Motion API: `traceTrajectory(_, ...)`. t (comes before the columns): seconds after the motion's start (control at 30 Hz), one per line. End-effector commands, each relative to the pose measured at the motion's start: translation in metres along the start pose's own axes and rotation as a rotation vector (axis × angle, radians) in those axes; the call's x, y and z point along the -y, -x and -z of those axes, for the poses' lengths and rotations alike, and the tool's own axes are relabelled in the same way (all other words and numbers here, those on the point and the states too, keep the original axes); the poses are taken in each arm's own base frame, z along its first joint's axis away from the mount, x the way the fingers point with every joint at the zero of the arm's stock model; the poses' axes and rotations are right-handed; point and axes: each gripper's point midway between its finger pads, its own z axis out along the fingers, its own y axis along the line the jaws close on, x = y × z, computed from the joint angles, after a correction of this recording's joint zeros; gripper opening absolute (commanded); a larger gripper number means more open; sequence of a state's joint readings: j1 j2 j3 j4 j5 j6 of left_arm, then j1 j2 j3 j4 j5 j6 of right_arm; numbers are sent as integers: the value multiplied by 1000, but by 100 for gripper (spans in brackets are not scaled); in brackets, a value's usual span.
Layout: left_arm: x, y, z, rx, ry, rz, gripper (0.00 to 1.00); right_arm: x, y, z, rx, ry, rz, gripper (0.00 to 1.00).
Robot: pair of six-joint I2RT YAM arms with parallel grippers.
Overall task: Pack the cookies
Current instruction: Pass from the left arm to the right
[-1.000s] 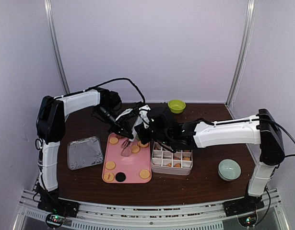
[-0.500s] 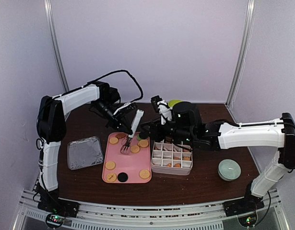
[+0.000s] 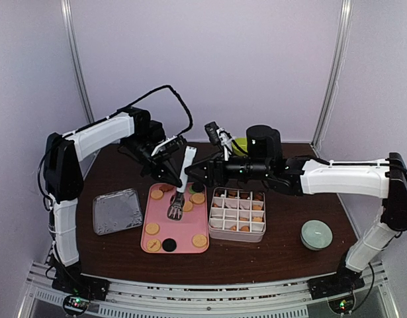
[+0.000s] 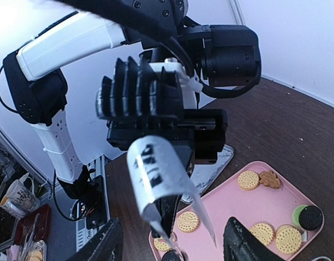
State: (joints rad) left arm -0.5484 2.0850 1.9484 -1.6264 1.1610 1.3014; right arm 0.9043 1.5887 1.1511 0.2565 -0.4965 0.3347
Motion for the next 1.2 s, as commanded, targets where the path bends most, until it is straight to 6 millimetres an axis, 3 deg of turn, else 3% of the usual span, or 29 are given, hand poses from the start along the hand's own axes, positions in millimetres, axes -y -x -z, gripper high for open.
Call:
traceTrajectory(0.0, 20, 20, -2, 45, -22, -24, 0, -14, -1, -10, -65, 151, 36, 64)
traceTrajectory(0.17, 25, 20, -7, 32, -35, -12, 0, -7, -15, -18, -158, 190, 28, 59)
traceTrajectory(0.37, 27, 16, -10, 8, -41, 14, 0, -9, -27, -13, -251, 213, 46, 46)
traceTrajectory(0.5, 27, 17, -11, 1, -41, 26, 0, -9, -26, -12, -257, 221, 45, 35)
traceTrajectory(0.77, 30, 15, -15, -29, -45, 43, 0, -9, -19, -26, -185, 254, -36, 26)
traceTrajectory(0.87, 30, 15, -13, -43, -38, 46, 22, -4, -13, -23, -152, 204, -26, 21)
traceTrajectory(0.93, 29, 14, -12, -53, -23, 50, 49, 1, -11, -18, -123, 163, -17, 18)
traceTrajectory(1.03, 18, 9, -10, -85, 45, 65, 61, 8, -6, -12, -81, 101, -8, 13)
traceTrajectory(1.17, -14, -6, 6, -147, 270, 96, 68, 21, -7, -9, -63, 9, 6, 13)
